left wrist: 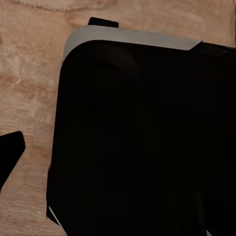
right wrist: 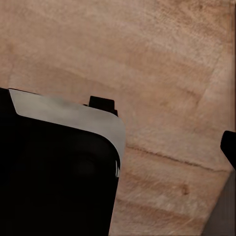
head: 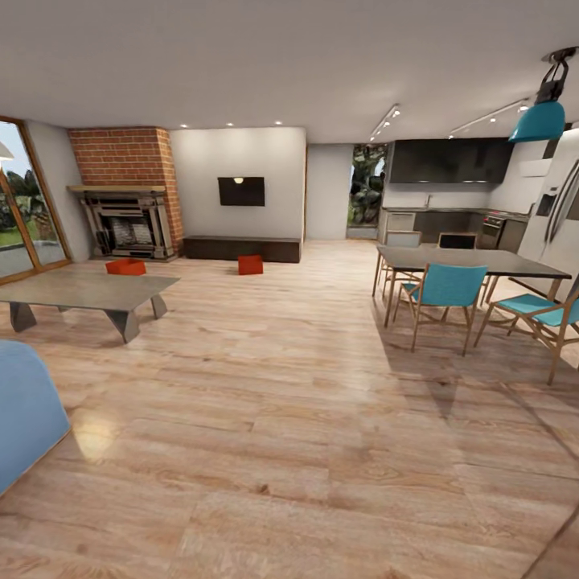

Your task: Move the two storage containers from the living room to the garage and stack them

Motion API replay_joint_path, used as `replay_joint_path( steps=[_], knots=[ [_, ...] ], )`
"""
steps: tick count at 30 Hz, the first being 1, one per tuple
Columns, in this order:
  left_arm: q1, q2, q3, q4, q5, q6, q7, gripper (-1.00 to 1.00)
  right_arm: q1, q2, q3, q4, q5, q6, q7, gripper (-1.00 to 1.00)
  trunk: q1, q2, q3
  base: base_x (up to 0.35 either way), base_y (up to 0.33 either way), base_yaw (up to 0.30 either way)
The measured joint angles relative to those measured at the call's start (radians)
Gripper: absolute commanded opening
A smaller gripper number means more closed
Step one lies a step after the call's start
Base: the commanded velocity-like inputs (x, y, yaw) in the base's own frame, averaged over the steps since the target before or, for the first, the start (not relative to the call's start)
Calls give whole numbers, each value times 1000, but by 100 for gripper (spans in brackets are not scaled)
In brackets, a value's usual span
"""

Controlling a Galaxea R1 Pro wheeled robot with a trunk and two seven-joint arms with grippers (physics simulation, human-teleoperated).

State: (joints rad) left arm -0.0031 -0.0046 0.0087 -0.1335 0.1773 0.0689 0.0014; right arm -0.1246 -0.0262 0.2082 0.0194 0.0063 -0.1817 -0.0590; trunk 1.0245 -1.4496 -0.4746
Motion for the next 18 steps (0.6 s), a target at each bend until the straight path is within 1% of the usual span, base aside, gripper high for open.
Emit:
replay_joint_path(
  steps=[18],
  knots=[
    [0, 2, 0, 0, -1, 0, 0, 100, 0, 0, 1, 0, -3, -1, -2, 100, 0, 0, 0, 323, 0, 0]
  ],
)
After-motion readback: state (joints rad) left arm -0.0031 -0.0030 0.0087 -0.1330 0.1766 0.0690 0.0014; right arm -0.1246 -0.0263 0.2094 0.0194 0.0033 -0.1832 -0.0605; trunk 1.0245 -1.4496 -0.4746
